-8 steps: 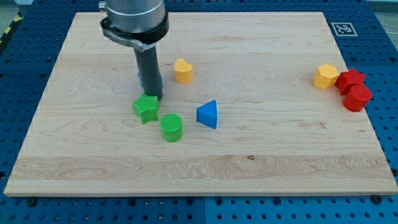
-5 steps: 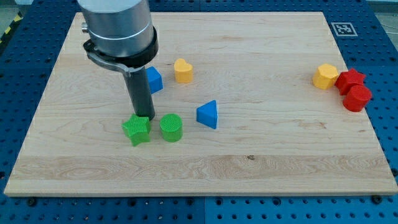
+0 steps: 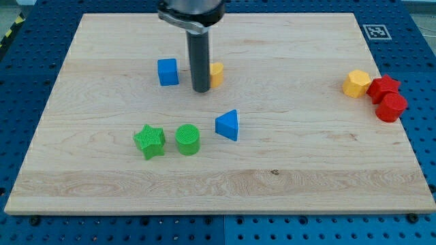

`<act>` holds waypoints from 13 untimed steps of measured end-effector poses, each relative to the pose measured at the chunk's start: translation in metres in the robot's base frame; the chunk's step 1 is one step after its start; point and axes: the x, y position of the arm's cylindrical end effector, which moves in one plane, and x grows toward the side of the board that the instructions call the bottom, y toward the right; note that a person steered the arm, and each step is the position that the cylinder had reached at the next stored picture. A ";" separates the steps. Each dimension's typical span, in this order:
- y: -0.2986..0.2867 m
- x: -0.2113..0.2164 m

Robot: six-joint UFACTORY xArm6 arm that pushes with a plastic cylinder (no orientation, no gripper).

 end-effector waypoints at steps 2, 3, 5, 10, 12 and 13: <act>0.053 -0.003; 0.061 0.004; 0.061 0.065; 0.037 0.131; 0.001 0.144; -0.026 0.150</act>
